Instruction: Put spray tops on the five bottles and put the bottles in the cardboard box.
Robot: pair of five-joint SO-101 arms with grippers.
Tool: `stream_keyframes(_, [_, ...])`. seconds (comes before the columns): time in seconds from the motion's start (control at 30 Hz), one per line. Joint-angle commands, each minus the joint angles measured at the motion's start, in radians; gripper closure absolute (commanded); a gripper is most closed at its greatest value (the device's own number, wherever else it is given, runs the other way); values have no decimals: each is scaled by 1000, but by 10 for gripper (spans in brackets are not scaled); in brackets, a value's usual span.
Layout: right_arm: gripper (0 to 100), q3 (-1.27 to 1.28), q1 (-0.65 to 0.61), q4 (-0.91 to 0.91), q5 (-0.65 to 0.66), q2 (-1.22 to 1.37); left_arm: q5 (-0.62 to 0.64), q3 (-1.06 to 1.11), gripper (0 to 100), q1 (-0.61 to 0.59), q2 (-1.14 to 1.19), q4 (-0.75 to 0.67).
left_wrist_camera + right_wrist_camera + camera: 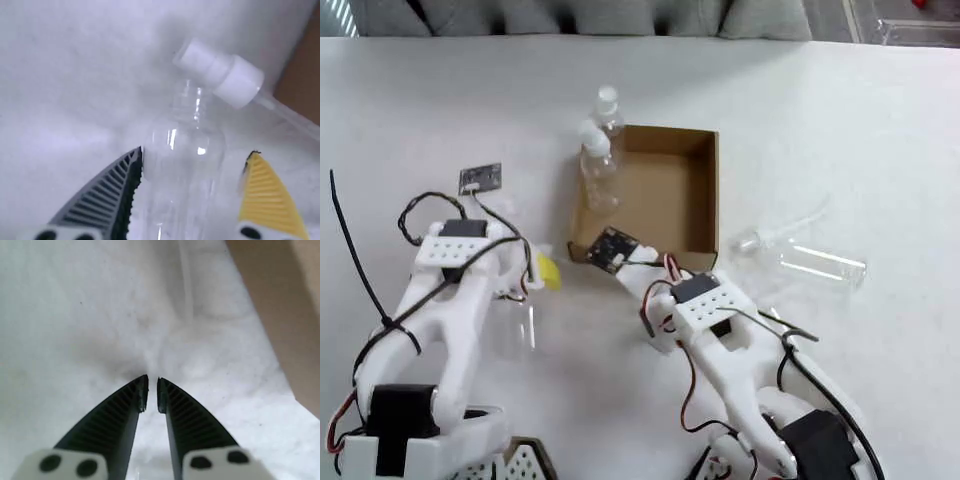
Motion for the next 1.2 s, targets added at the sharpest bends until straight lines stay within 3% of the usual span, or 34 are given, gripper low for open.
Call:
stream_keyframes(0.0, [982,-6,4,-12,11,-19,6,-34,691,8,33,-17])
stream_keyframes(0.23, [982,-6,4,-12,8,-19,5,-48,709,12,67,-17])
stream_keyframes(0.43, [982,-6,4,-12,8,-19,5,-49,994,7,65,-43])
stream_keyframes(0.5, [982,-6,4,-12,8,-19,5,-48,950,2,65,-44])
stream_keyframes(0.6, [982,-5,4,-7,3,-19,8,-57,985,-53,42,-44])
stream_keyframes(0.8, [981,-11,-48,56,2,-31,12,-55,980,-252,-110,-26])
stream_keyframes(1.07, [972,-149,-154,332,2,-194,15,-84,980,-420,-128,-31])
stream_keyframes(1.17, [899,-233,-182,412,2,-278,15,-109,980,-432,-81,-29])
